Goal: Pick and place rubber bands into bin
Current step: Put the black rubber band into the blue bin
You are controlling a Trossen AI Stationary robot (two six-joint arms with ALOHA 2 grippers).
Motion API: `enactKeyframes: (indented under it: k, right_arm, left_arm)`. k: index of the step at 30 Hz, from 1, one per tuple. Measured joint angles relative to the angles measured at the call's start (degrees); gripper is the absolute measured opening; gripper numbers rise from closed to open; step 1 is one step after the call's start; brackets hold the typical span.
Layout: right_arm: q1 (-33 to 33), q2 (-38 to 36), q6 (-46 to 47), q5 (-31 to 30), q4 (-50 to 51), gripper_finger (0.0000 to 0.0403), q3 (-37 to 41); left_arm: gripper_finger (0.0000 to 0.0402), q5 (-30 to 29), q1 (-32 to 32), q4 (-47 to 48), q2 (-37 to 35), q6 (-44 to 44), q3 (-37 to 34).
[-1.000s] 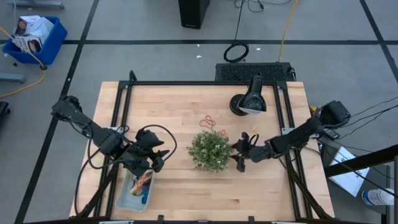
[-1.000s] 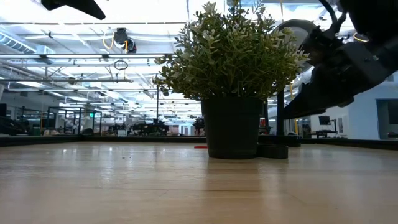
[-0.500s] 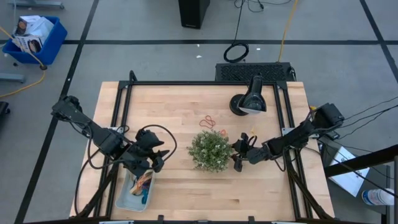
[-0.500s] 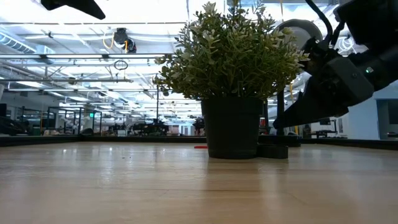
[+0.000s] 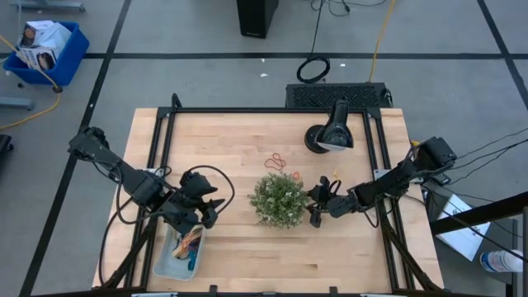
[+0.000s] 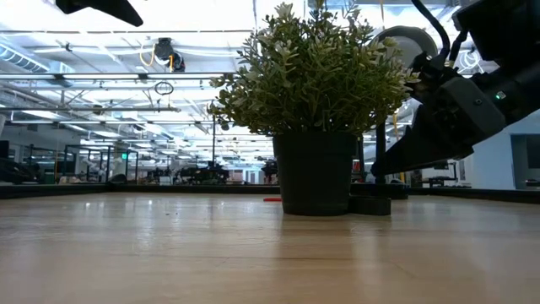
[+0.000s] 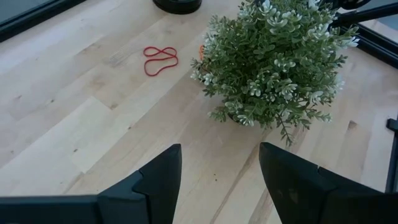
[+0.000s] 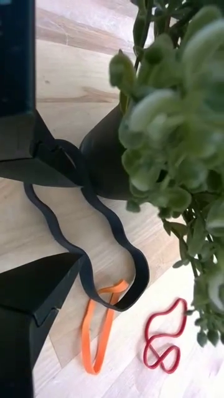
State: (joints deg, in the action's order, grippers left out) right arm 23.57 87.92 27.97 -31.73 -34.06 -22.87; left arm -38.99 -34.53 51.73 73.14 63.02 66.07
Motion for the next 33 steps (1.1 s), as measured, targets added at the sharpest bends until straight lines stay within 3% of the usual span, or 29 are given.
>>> enactKeyframes:
  k: [11, 21, 33]
  right_arm:
    - [0.0, 0.7, 1.3, -1.7, -0.1, 0.0176, 0.0]
    - [-0.5, 7.0, 1.9, -2.4, -5.7, 0.0176, -0.2]
    - [-1.6, 12.9, 4.9, -1.3, -2.1, 0.0176, -4.4]
  left_arm:
    - [0.0223, 0.0, 0.0, -0.3, 0.0, 0.1, 0.0]
    - [0.0223, 0.0, 0.0, -1.4, 0.0, -0.7, 0.0]
    - [0.0223, 0.0, 0.0, -2.1, 0.0, -1.5, 0.0]
